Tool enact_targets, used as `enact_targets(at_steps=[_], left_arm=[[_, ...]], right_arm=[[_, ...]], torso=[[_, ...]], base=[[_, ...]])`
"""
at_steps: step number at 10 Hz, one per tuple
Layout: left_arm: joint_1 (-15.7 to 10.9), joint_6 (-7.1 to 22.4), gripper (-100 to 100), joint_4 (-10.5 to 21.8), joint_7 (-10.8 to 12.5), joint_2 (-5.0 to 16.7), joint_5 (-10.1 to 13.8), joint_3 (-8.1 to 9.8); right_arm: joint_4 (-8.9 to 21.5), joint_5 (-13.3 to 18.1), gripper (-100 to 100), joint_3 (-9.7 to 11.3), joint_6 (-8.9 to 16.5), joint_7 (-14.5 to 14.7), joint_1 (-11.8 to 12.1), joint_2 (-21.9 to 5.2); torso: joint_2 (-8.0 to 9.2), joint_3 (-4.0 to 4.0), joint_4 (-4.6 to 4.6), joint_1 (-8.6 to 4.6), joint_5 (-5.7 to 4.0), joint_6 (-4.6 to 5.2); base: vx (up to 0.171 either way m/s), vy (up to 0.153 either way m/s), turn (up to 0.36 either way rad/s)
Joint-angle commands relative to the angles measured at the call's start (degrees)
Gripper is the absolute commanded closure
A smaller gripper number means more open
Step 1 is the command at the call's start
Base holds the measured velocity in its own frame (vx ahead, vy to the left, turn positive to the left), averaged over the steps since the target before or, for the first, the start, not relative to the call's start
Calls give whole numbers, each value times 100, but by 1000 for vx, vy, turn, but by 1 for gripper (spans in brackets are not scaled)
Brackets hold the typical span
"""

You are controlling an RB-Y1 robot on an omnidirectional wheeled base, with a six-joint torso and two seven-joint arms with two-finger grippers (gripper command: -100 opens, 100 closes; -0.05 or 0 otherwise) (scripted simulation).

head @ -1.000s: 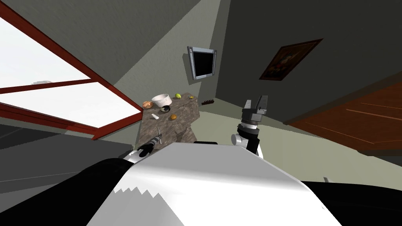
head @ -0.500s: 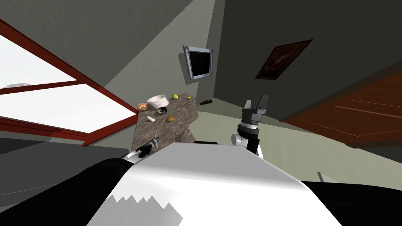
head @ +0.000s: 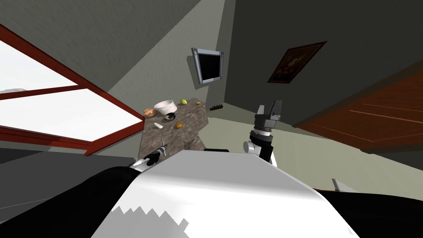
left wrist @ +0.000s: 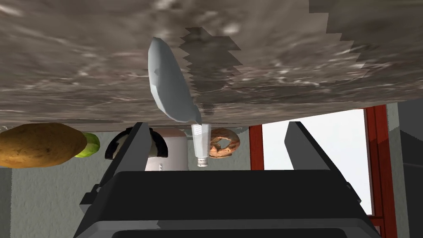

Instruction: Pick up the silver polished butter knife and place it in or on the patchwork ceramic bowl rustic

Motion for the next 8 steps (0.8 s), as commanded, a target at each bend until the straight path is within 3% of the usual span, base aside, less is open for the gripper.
enact_targets(at_steps=[1, 5, 6, 7, 8], left_arm=[[0, 0, 100, 0, 0, 0, 0, 0], [-8, -6, 100, -12, 1, 4, -1, 5], [-8, -6, 0, -12, 1, 4, -1, 5], [103, 109, -100, -142, 62, 90, 159, 51], [188, 193, -100, -228, 106, 147, 279, 72]], right_arm=[[0, 0, 0, 0, 0, 0, 0, 0], [0, 0, 0, 0, 0, 0, 0, 0], [0, 0, 0, 0, 0, 0, 0, 0], [0, 0, 0, 0, 0, 0, 0, 0], [0, 0, 0, 0, 0, 0, -1, 0]], torso=[[0, 0, 0, 0, 0, 0], [2, -1, -4, 13, 9, -7], [1, -1, -4, 13, 9, -7], [1, -1, -4, 14, 9, -7], [6, 1, -3, 23, 10, -4]], base=[[0, 0, 0], [1, -1, -5], [0, 0, 0], [-16, 27, -139], [-44, 51, -154]])
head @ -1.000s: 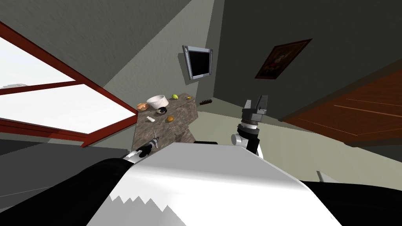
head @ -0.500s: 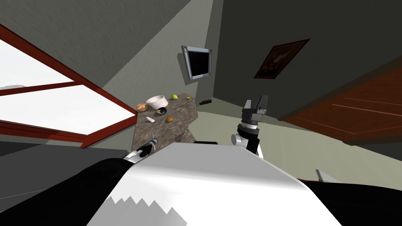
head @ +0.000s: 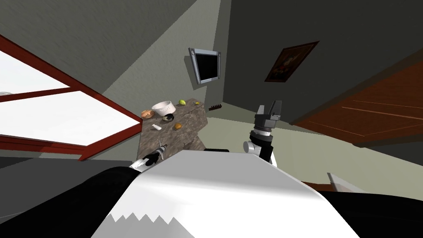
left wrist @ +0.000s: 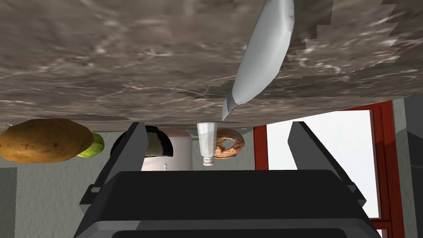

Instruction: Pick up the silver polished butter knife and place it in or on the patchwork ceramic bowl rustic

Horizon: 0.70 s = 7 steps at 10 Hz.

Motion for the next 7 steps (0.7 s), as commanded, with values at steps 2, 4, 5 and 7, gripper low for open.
enact_targets(at_steps=[2, 4, 5, 7], left_arm=[[218, 222, -100, -223, 112, 144, 303, 60], [363, 367, -100, -353, 190, 235, 518, 93], [407, 411, -100, -393, 215, 263, 585, 103], [567, 576, -100, -545, 307, 371, 835, 149]], right_arm=[[0, 0, 0, 0, 0, 0, 0, 0], [0, 0, 0, 0, 0, 0, 0, 0], [0, 0, 0, 0, 0, 0, 0, 0], [0, 0, 0, 0, 0, 0, 0, 0]], torso=[[1, 1, 1, -1, 0, -1], [0, 0, 0, -1, 1, -1], [1, 1, 0, 0, 0, -1], [0, 0, 0, 0, 1, -1]], base=[[-34, 41, -141], [-37, 42, -128], [-36, 41, -124], [-39, 44, -135]])
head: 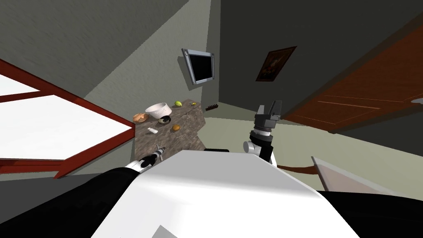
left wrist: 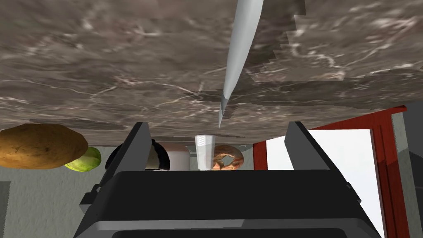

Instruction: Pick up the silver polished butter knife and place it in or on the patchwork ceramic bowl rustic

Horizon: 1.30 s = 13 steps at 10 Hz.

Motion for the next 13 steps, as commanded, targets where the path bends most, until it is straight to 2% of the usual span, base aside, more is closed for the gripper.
enact_targets(at_steps=[1, 9, 13], left_arm=[[117, 148, -100, -122, 79, 81, 196, 36], [724, 774, -100, -710, 430, 497, 1144, 218], [949, 1014, -100, -915, 575, 651, 1529, 291]], right_arm=[[0, 0, 0, 0, 0, 0, 0, 0], [0, 0, 0, 0, 0, 0, 0, 0], [0, 0, 0, 0, 0, 0, 1, 0]], torso=[[0, 0, 0, 0, 0, 0], [-4, -2, 0, 0, 1, -2], [-8, -4, -1, -3, 0, -3]], base=[[-39, 43, -132], [-37, 45, -148], [-30, 36, -120]])
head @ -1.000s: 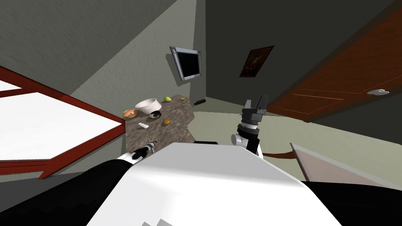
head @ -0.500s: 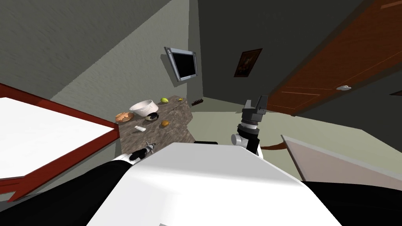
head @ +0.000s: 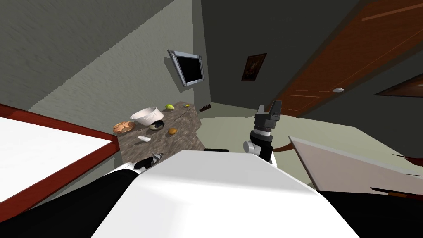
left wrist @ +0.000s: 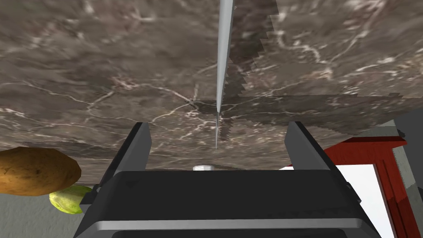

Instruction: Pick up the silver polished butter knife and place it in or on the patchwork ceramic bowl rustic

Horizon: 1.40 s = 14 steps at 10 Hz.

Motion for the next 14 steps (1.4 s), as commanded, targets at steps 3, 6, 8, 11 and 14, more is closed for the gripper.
enact_targets(at_steps=[3, 6, 8, 11, 14], left_arm=[[-105, -86, -100, 191, -35, -66, -32, -64], [-267, -233, -100, 485, -99, -169, -93, -163], [-217, -217, 100, 425, -88, -154, -84, -136], [-222, -224, 100, 419, -75, -158, -81, -132], [-132, -110, 100, 240, -46, -83, -42, -81]], right_arm=[[0, 0, 0, 0, 0, 0, 1, 0], [0, 0, 0, 0, 0, 0, 1, 0], [0, 0, 0, 0, 0, 0, 1, 0], [0, 0, 0, 0, 0, 0, 0, 0], [0, 0, 0, 0, 0, 0, 1, 0]], torso=[[-9, -5, -2, -12, -2, -2], [-11, -6, -2, -13, -2, -2], [-11, -6, -2, -13, -3, -2], [-15, -11, -8, -15, -4, 0], [-17, -12, -9, -15, -4, -4]], base=[[-5, 4, -29], [-2, -1, -41], [0, 0, 0], [0, 0, -3], [0, 0, 18]])
